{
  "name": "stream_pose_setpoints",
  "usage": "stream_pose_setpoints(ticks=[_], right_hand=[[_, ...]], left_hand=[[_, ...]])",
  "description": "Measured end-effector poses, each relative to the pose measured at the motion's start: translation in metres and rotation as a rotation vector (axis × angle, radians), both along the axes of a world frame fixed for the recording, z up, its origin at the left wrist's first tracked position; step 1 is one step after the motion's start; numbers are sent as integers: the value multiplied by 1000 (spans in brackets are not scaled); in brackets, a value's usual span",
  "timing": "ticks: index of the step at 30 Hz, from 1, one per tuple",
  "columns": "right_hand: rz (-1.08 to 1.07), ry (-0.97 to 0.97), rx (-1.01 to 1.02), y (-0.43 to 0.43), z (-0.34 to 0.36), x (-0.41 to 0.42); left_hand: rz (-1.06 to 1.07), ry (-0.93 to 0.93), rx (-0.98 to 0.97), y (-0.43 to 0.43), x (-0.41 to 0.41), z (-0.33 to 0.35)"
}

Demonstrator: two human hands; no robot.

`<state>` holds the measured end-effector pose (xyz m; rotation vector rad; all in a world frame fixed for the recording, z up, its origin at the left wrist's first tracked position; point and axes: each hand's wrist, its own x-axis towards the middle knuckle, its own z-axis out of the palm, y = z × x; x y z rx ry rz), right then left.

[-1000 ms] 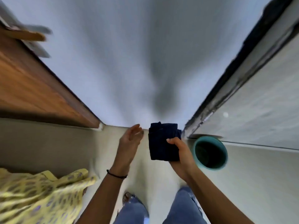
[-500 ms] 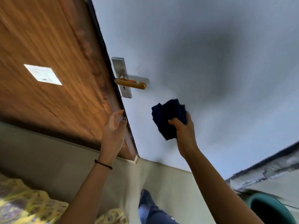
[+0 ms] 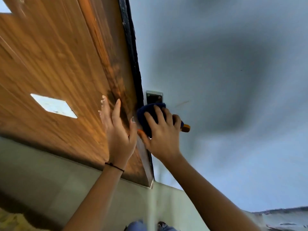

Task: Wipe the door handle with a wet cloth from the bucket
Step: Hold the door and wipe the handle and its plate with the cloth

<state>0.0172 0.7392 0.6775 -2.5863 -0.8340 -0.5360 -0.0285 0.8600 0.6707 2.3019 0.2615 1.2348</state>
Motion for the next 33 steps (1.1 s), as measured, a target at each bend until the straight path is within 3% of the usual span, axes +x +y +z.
stream_pose_setpoints(ticks=[7,14,21,27,33], right_hand=[[-78,-81,-199,0,-3,15],[-332,-61,-107,23,-11,9],[-424,-120,-97,8,-14,5],[-454,-106,-28,49,-18,0],[-508,-51,-70,2,-14,1]], left_hand=[[-45,-91,212,46,29,-15],[-121,-64,362,70,40,-21],[-170,-75,404,75,43,-22],[-188,-94,407,77,43,-22],[-201,-103,410,79,43,-25]])
